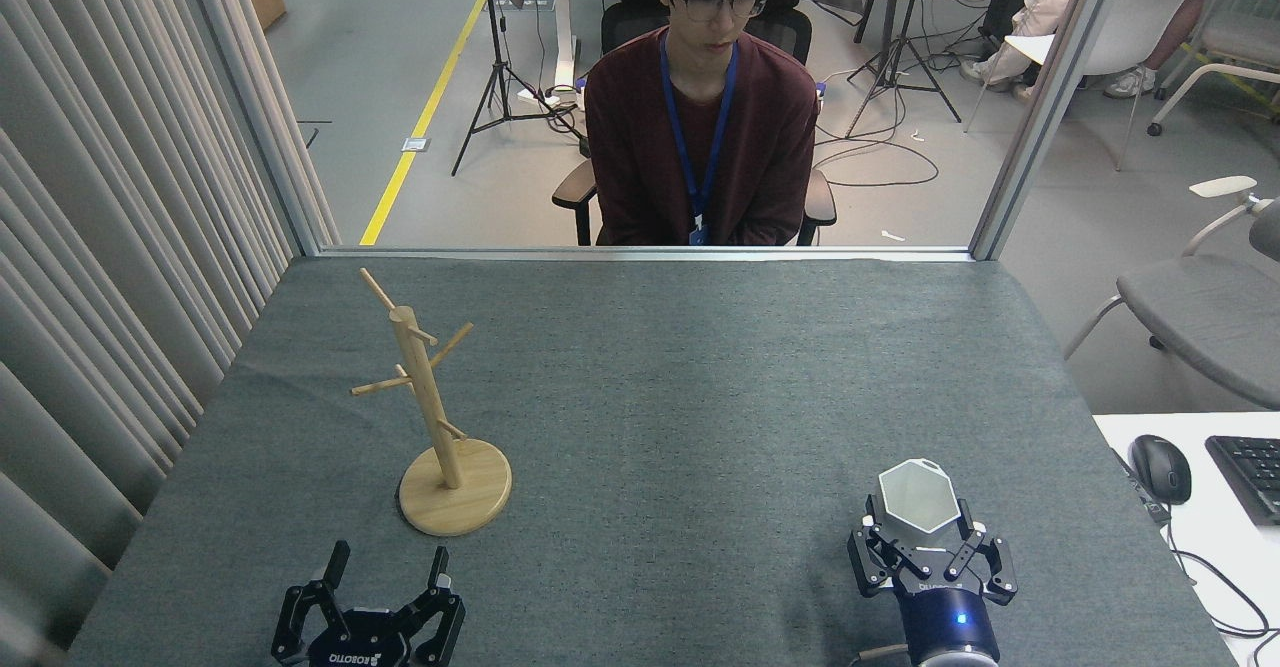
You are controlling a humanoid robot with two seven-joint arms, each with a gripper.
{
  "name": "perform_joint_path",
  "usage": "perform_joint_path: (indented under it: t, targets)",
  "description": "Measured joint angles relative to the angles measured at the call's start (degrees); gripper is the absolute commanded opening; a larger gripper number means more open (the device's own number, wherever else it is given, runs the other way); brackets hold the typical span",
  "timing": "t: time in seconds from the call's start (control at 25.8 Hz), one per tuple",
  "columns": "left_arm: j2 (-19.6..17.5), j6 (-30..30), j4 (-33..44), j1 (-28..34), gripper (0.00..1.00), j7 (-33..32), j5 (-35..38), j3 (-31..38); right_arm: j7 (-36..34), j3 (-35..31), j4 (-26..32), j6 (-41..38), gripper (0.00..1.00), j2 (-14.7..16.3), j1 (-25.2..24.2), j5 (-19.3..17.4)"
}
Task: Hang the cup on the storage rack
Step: 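Close the right gripper on the white hexagonal cup's rim, then lift the cup with the right gripper toward the left gripper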
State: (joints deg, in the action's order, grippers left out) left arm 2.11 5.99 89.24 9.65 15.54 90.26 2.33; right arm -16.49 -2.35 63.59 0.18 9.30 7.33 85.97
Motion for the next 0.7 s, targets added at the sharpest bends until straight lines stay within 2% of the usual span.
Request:
perform_joint_path:
  t: [0.19,0.31,0.5,0.7]
  targets:
    - [0.00,0.06,-0.09,-0.05,1.00,0.09,0.00,0.04,-0.43,0.70,-0.74,0.40,0.59,0.00,0.44,0.05]
    - [0.00,0.26,0.07,-0.07,1.00,0.18,0.00,-0.01,-0.32,0.69,1.20,0.09,0.59,-0.08,0.05,0.01]
    - [0.02,1.22,0.54,-0.46,1.00,0.26,0.04,-1.52,-0.01,0.90,12.53,-0.04,0.61,-0.47,-0.74,-0.09]
    - [-0.06,2.33,-1.29,-3.05,1.00,0.40,0.57,-5.97,-0.35,5.26,23.55,-2.87,0.61,-3.65,-1.87,0.29]
